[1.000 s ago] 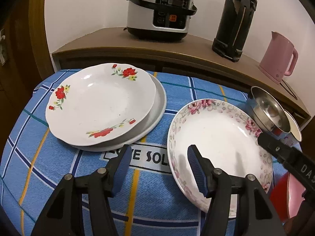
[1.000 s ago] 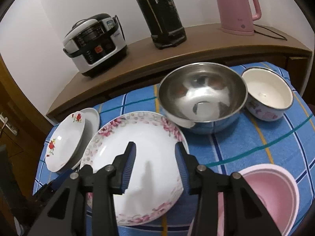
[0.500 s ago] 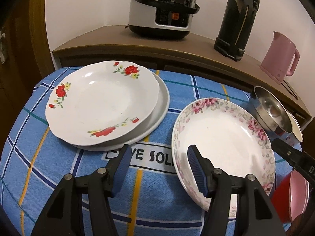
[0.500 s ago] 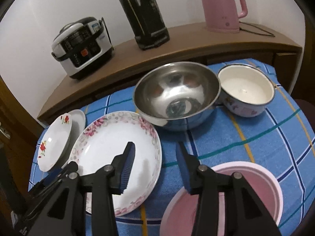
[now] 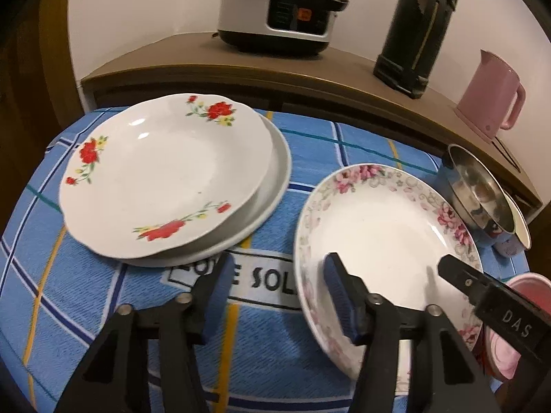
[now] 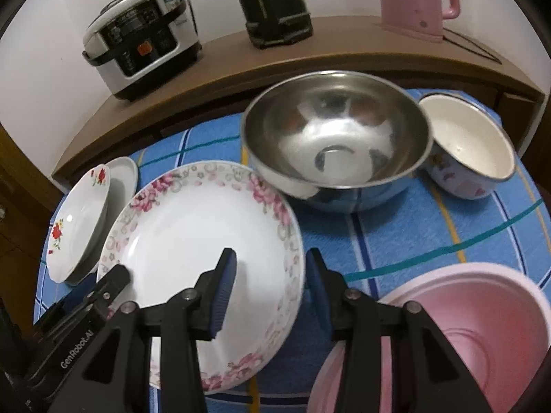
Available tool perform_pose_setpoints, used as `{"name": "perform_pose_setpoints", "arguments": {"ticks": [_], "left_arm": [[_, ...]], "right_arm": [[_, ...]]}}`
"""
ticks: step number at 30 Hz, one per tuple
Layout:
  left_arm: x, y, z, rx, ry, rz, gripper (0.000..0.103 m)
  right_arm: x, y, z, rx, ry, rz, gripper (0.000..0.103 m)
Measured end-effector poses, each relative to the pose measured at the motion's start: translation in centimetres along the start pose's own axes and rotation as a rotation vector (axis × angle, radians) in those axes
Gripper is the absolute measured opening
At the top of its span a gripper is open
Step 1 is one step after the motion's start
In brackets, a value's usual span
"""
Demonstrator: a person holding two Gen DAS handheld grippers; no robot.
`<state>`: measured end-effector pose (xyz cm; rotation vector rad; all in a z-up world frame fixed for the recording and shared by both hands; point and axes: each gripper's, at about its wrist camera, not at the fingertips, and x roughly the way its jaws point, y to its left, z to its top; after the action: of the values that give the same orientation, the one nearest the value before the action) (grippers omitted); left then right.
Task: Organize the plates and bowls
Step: 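Close the left tool on the pink-floral plate rim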
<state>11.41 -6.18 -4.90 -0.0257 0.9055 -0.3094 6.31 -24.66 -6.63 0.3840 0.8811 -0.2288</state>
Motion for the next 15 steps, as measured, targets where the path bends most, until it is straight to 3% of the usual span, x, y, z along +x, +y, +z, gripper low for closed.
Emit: {"name": "perform_pose_setpoints", "arguments": {"ticks": [4, 6, 15], "left_arm": [[0.1, -0.4, 0.2, 0.01, -0.003, -0.033, 0.042], [0.1, -0.7, 0.4, 0.011, -0.003, -0.061, 0.024], [-0.9, -0.5, 0.7, 0.011, -0.039, -0.082, 0.024]], "right_arm": [[0.1, -0.1, -0.1, 0.004, -0.011, 0.005, 0.038], [0.2, -0.2, 0.0, 0.003, -0.009, 0.001, 0.033], [-0.7, 0.2, -0.4, -0.041, -0.04, 0.01, 0.03]]}}
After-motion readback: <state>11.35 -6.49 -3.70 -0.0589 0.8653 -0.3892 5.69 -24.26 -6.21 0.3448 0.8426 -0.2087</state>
